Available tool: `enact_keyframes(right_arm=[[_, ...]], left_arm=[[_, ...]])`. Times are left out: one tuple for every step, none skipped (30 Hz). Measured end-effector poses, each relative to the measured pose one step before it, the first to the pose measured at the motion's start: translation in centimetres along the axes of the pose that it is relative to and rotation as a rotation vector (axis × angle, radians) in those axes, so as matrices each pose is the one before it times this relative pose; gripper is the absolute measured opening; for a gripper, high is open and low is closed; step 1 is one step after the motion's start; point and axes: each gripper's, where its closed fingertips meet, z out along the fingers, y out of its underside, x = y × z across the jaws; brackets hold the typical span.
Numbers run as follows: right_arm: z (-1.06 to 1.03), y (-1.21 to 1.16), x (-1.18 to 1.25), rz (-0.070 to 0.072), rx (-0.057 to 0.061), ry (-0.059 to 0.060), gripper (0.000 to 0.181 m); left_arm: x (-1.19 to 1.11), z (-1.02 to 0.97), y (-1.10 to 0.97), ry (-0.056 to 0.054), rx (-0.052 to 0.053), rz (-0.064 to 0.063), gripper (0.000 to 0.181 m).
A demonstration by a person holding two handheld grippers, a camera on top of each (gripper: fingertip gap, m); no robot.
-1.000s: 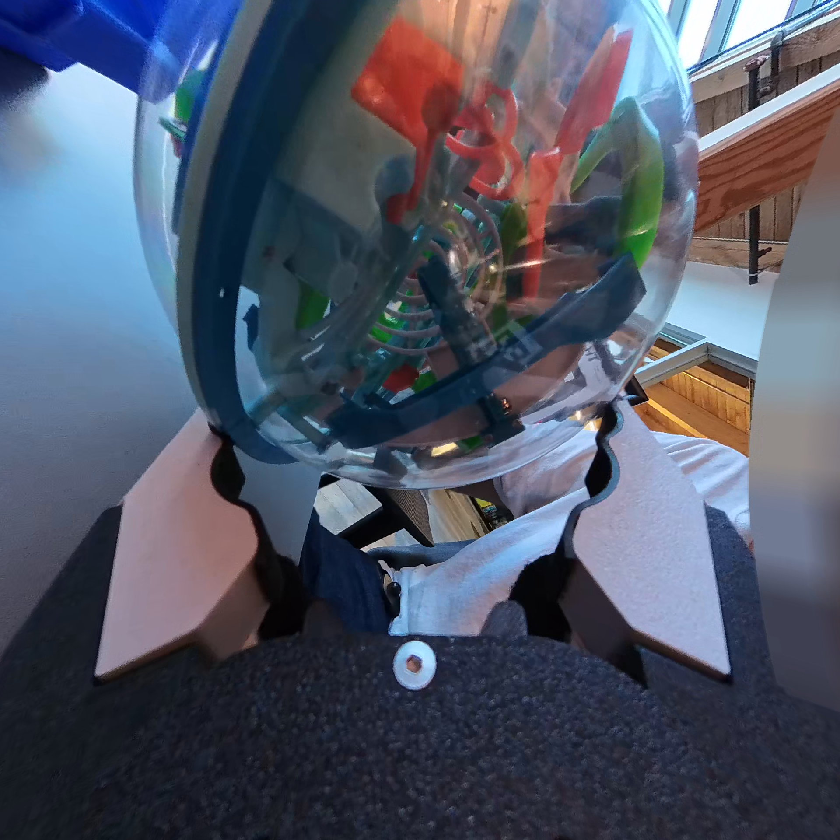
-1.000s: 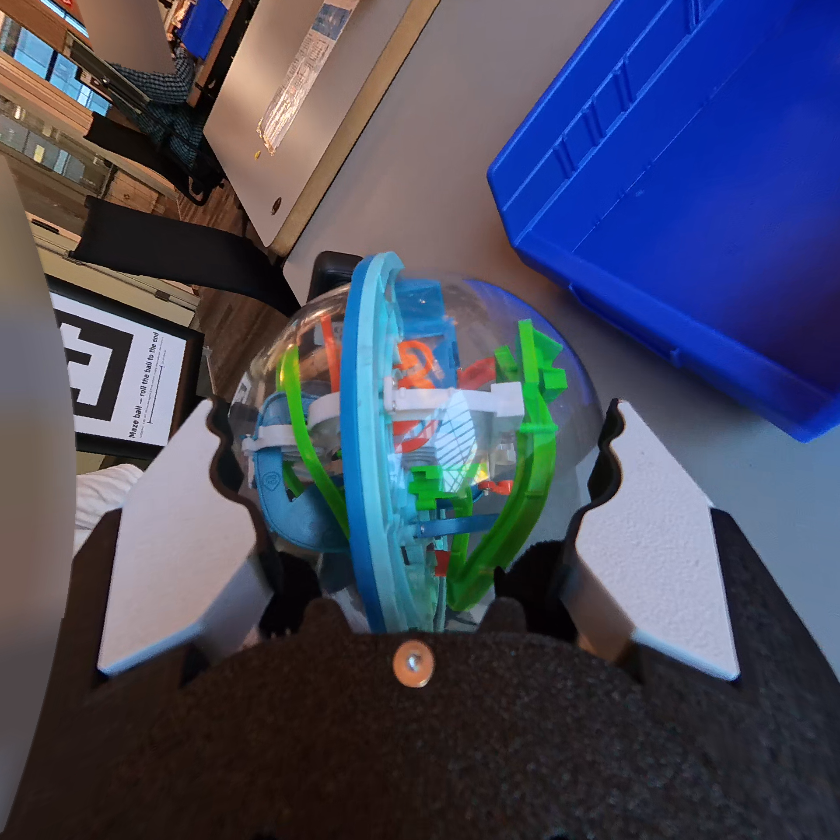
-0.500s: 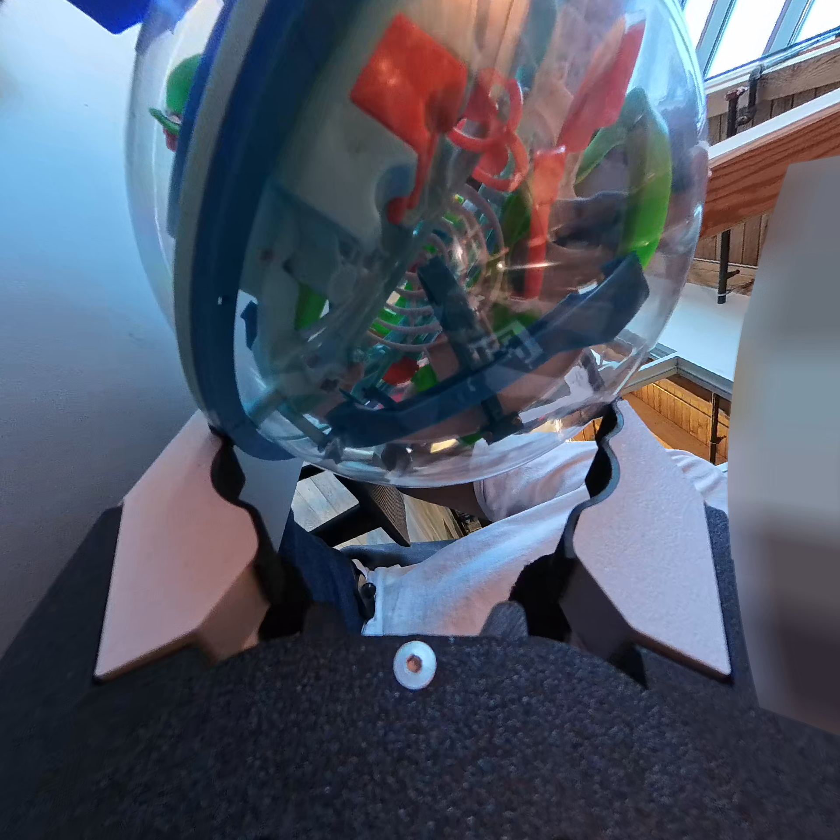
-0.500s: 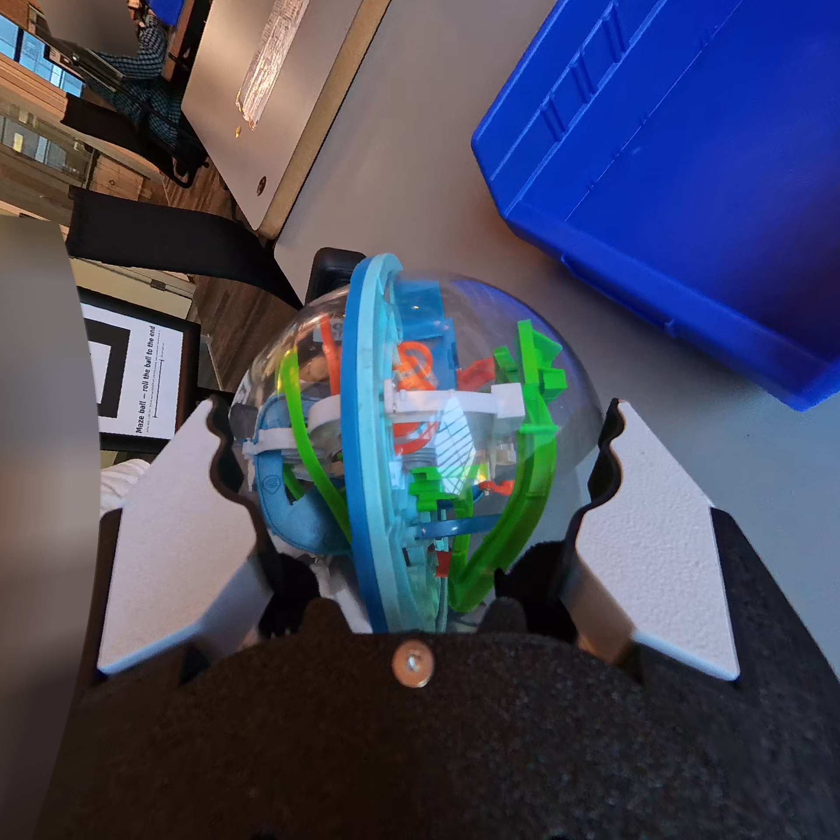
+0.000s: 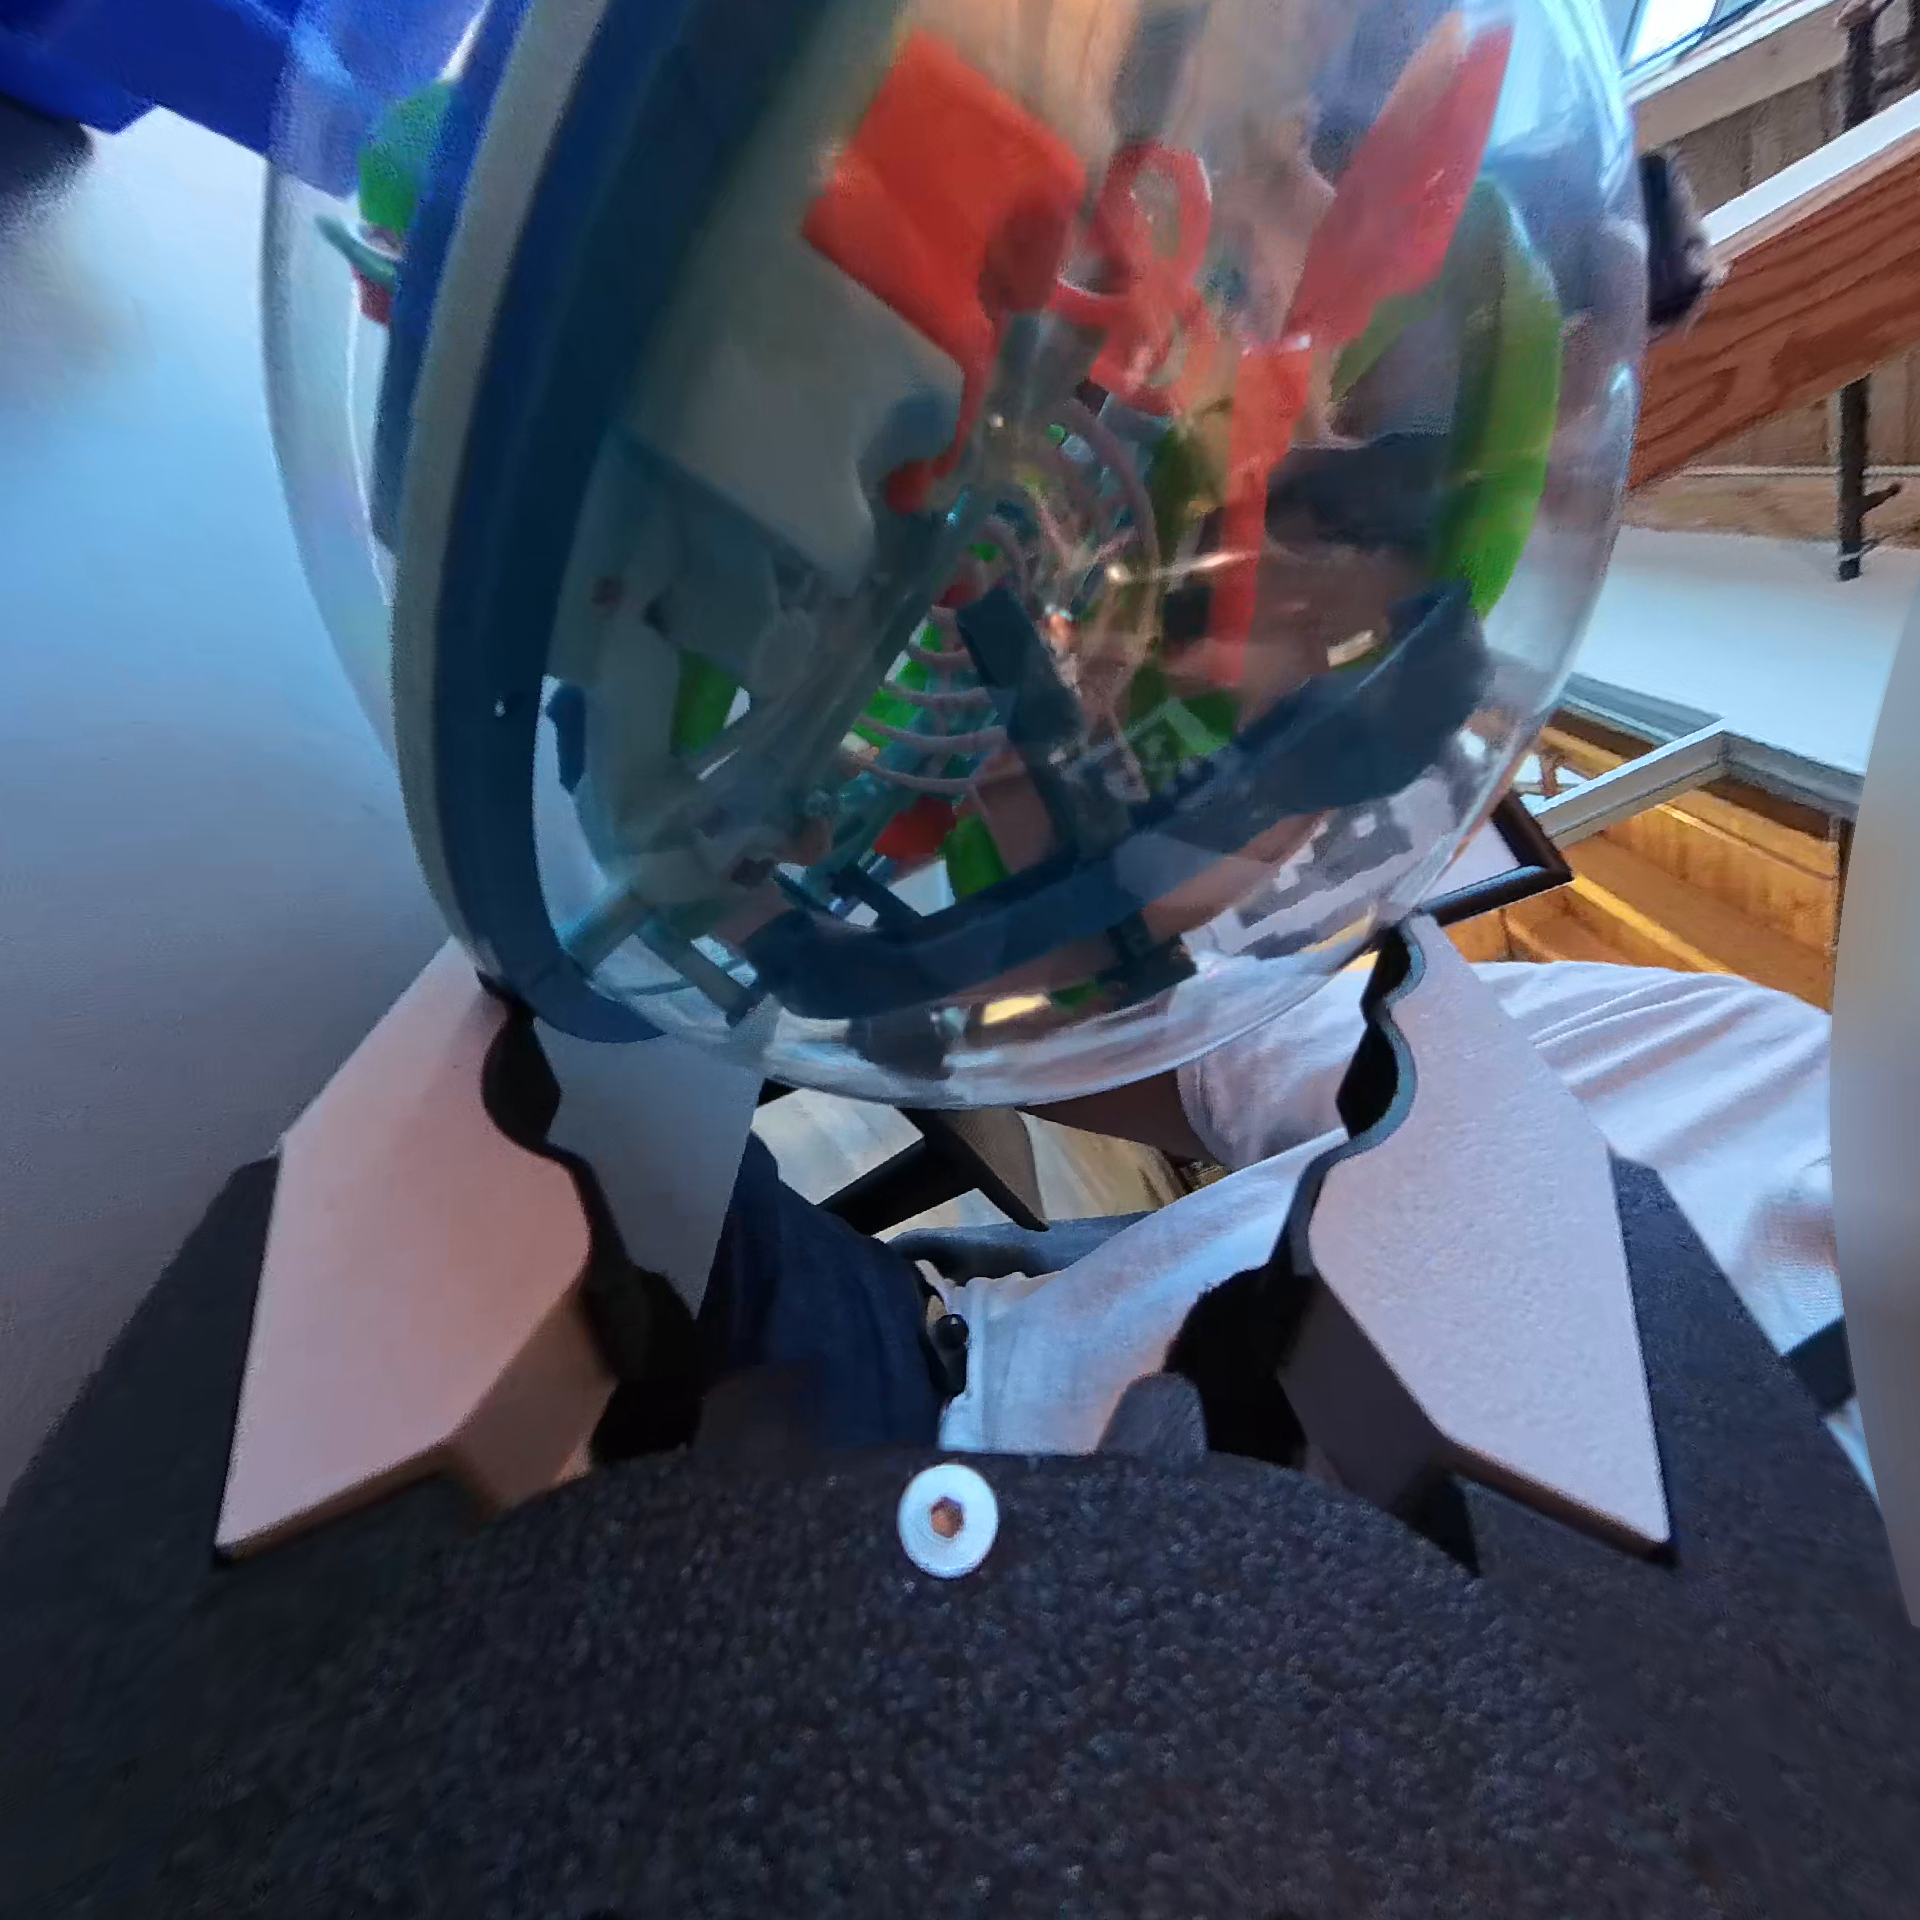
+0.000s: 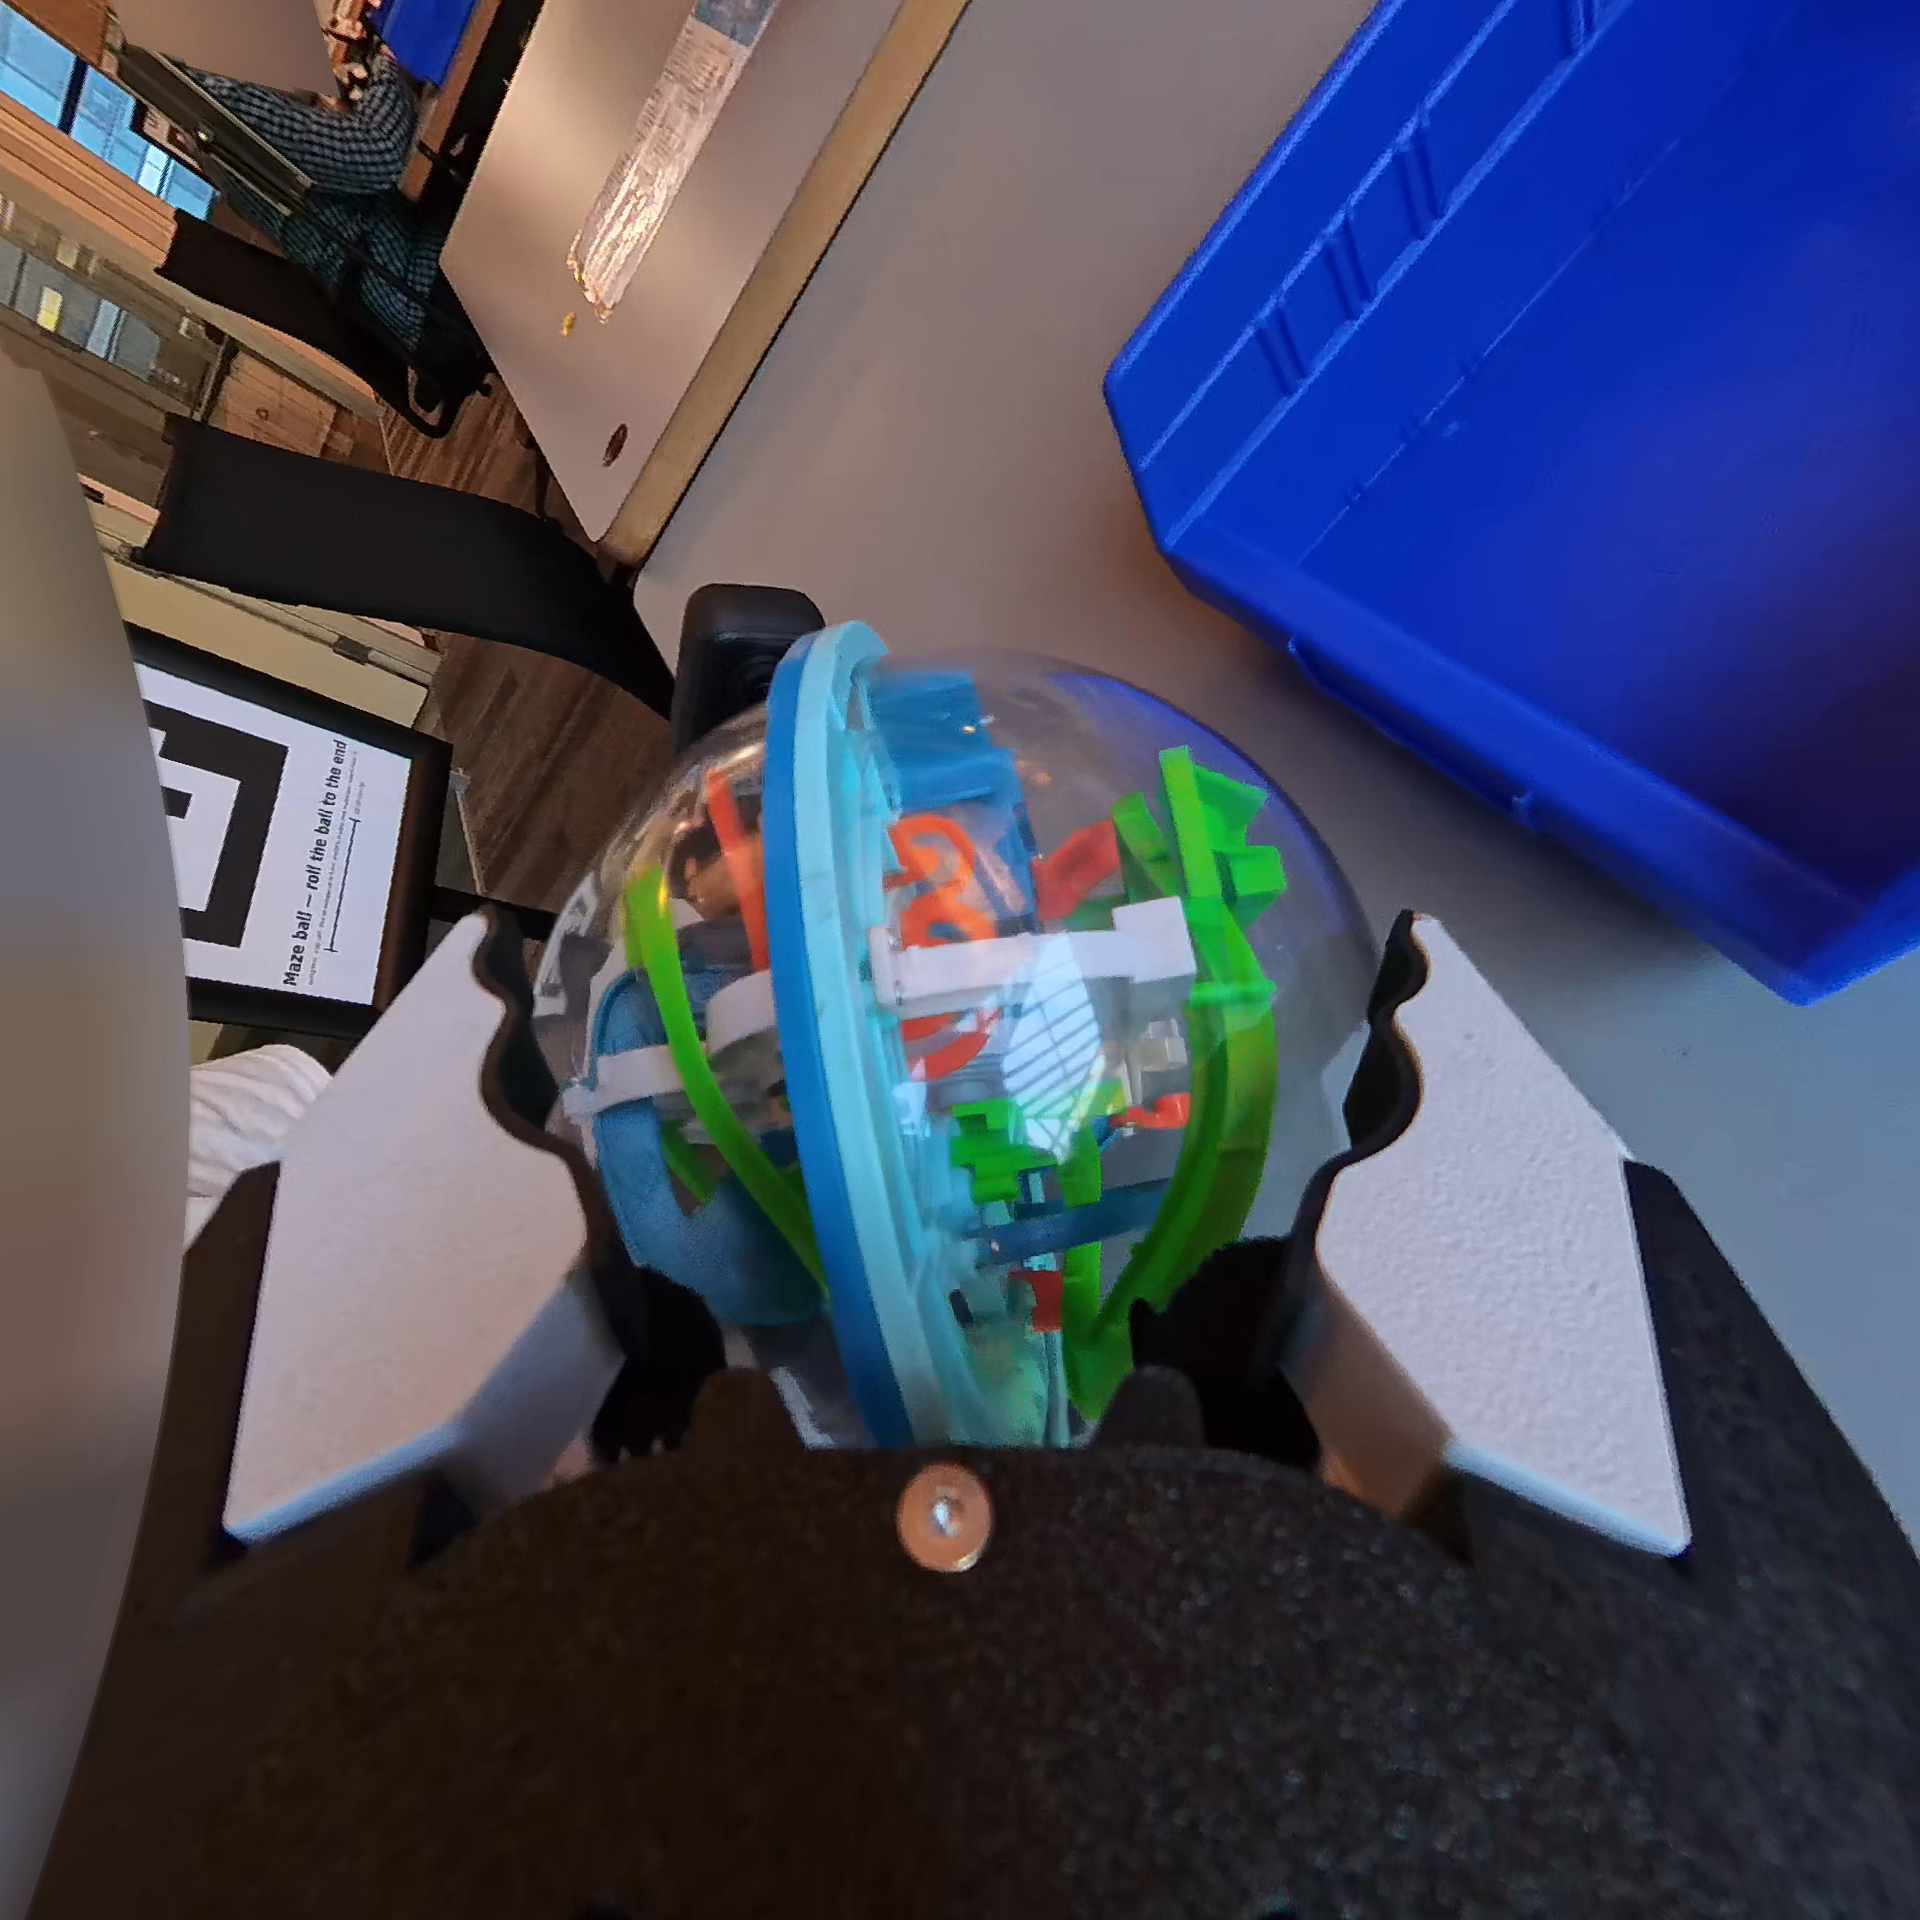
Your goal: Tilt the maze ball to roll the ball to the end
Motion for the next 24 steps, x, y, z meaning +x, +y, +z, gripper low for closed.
enact_keyframes(right_arm=[[-0.072, -0.015, -0.102, -0.0115, -0.0020, 0.0026, 0.153], [-0.056, -0.004, -0.098, -0.0112, -0.0032, 0.0043, 0.153], [-0.046, -0.061, -0.116, -0.0115, 0.0016, 0.0023, 0.153], [-0.043, -0.038, -0.075, -0.0056, 0.0003, 0.0022, 0.153], [-0.023, -0.008, -0.057, -0.0024, -0.0003, 0.0022, 0.153], [-0.015, -0.017, -0.051, -0.0032, -0.0013, 0.0015, 0.153], [-0.014, -0.040, -0.060, -0.0052, 0.0004, 0.0005, 0.153], [-0.013, 0.010, -0.033, -0.0029, -0.0015, 0.0014, 0.153], [-0.010, 0.007, -0.029, -0.0014, -0.0018, 0.0022, 0.153], [-0.018, 0.002, -0.025, -0.0024, -0.0005, 0.0020, 0.153], [-0.017, -0.010, -0.049, -0.0041, -0.0001, 0.0024, 0.153], [-0.021, 0.005, -0.061, -0.0042, -0.0010, 0.0032, 0.153], [-0.019, 0.013, -0.062, -0.0048, -0.0010, 0.0037, 0.153], [-0.023, 0.001, -0.063, -0.0063, 0.0003, 0.0025, 0.153], [-0.028, -0.015, -0.087, -0.0093, 0.0025, 0.0006, 0.153], [-0.024, -0.016, -0.097, -0.0095, 0.0046, 0.0002, 0.153], [-0.014, 0.009, -0.079, -0.0100, 0.0036, 0.0010, 0.153], [0.003, -0.002, -0.104, -0.0135, 0.0020, 0.0007, 0.153], [-0.005, -0.032, -0.130, -0.0169, 0.0031, -0.0008, 0.153], [-0.002, -0.062, -0.139, -0.0188, 0.0040, -0.0011, 0.153], [-0.019, -0.093, -0.130, -0.0220, 0.0044, 0.0002, 0.152], [-0.024, -0.145, -0.106, -0.0287, 0.0066, 0.0046, 0.150], [-0.032, -0.172, -0.062, -0.0351, 0.0080, 0.0101, 0.147], [0.003, -0.174, -0.076, -0.0399, 0.0077, 0.0116, 0.143]], left_arm=[[-0.028, 0.073, 0.046, -0.0089, -0.0035, 0.0183, 0.152], [-0.006, 0.043, -0.007, -0.0059, 0.0003, 0.0153, 0.152], [0.018, 0.030, -0.027, -0.0023, 0.0013, 0.0106, 0.152], [0.041, 0.010, -0.027, 0.0007, 0.0018, 0.0055, 0.152], [0.030, 0.009, -0.017, 0.0012, 0.0006, 0.0025, 0.152], [0.026, 0.008, -0.012, 0.0005, 0.0010, 0.0025, 0.152], [0.024, 0.010, 0.001, 0.0001, 0.0007, 0.0028, 0.152], [0.017, 0.017, 0.022, 0.0008, -0.0014, 0.0011, 0.152], [0.013, 0.032, 0.033, 0.0012, -0.0011, 0.0001, 0.152], [0.009, 0.021, 0.006, 0.0008, 0.0004, 0.0014, 0.152], [0.020, 0.025, 0.010, 0.0012, 0.0003, 0.0025, 0.152], [0.014, 0.012, 0.026, 0.0014, -0.0002, 0.0028, 0.152], [0.014, 0.022, 0.005, 0.0002, -0.0002, 0.0038, 0.152], [0.023, 0.011, 0.013, -0.0016, -0.0008, 0.0057, 0.152], [-0.004, -0.004, -0.002, -0.0041, -0.0005, 0.0089, 0.152], [-0.028, -0.014, -0.016, -0.0063, -0.0005, 0.0117, 0.152], [-0.035, -0.023, 0.008, -0.0073, -0.0023, 0.0126, 0.152], [-0.045, -0.010, 0.029, -0.0073, -0.0035, 0.0128, 0.152], [-0.046, -0.006, 0.033, -0.0073, -0.0034, 0.0138, 0.152], [-0.055, -0.003, 0.031, -0.0078, -0.0022, 0.0140, 0.152], [-0.092, 0.002, 0.019, -0.0097, -0.0018, 0.0131, 0.152], [-0.159, -0.003, 0.028, -0.0138, -0.0029, 0.0122, 0.152], [-0.243, -0.011, 0.042, -0.0186, -0.0050, 0.0112, 0.152], [-0.287, -0.014, 0.057, -0.0216, -0.0053, 0.0094, 0.152]])
